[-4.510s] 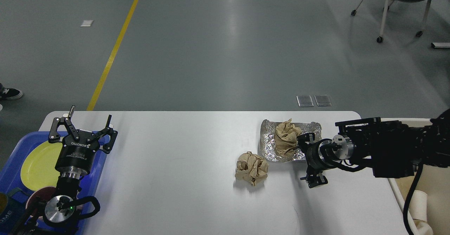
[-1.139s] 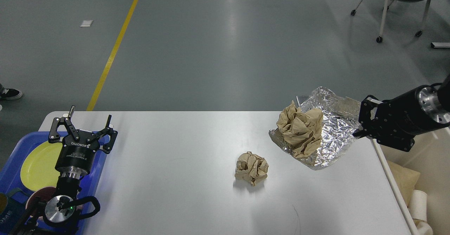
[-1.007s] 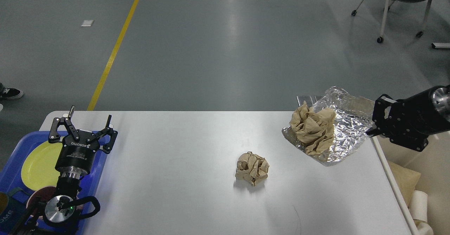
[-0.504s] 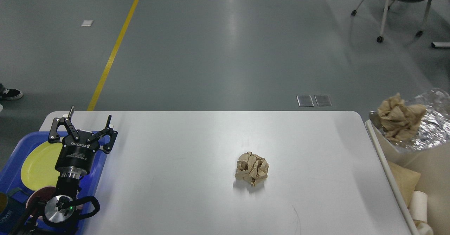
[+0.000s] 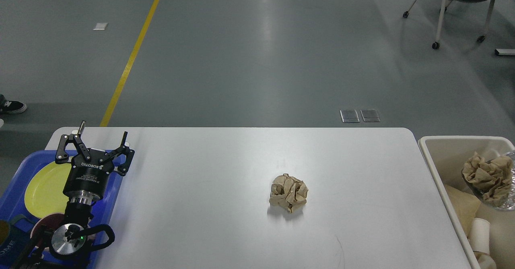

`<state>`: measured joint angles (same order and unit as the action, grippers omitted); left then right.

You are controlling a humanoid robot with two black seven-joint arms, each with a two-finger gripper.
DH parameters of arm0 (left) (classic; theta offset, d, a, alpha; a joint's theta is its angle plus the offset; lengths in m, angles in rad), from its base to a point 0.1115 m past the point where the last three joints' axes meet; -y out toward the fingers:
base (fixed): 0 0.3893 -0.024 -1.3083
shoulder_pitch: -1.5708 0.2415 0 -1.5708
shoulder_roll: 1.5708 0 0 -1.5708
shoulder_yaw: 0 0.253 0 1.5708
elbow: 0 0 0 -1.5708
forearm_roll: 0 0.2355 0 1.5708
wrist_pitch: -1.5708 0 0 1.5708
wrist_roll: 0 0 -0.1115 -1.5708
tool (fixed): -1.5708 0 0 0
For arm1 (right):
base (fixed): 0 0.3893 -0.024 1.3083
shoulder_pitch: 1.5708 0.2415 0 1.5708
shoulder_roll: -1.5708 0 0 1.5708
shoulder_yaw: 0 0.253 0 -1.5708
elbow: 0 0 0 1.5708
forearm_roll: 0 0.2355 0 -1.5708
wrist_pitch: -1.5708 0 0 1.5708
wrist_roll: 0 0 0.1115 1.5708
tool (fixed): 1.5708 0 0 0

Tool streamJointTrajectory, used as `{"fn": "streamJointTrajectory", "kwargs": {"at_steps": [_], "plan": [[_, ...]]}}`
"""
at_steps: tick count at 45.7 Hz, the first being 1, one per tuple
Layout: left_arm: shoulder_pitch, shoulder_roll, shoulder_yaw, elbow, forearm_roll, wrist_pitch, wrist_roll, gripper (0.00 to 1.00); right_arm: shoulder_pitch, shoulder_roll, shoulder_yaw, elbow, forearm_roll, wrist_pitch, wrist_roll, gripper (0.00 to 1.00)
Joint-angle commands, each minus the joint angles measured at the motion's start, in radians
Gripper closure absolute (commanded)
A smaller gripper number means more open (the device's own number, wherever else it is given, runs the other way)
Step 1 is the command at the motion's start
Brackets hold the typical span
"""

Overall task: Tidy desktop
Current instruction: 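Release the foil inside the bin with the right gripper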

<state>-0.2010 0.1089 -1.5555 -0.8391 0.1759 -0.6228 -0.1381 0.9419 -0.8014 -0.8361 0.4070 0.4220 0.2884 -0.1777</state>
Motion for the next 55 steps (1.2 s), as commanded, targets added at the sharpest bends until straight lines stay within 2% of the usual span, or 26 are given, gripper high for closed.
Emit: {"fn": "streamJointTrajectory", "kwargs": {"at_steps": [1, 8, 16, 55], "plan": [[0.0, 0.0, 0.0, 0.0, 0.001, 0.0, -0.002, 0.04, -0.162, 0.1, 0.018, -0.085, -0.002, -0.184, 0.007, 1.0], [0.0, -0.002, 0.0, 0.0, -0.001, 0.0, 0.0, 0.04, -0.32, 0.211, 0.009, -0.163, -0.006, -0.354, 0.007, 1.0], [0.0, 0.0, 0.0, 0.0, 0.001, 0.0, 0.0, 0.04, -0.393, 0.3, 0.014, -0.186, -0.111, -0.453, 0.006, 1.0], [0.0, 0.0, 0.0, 0.0, 0.001, 0.0, 0.0, 0.04, -0.388, 0.452, 0.011, -0.197, -0.134, -0.463, 0.003, 1.0]]}}
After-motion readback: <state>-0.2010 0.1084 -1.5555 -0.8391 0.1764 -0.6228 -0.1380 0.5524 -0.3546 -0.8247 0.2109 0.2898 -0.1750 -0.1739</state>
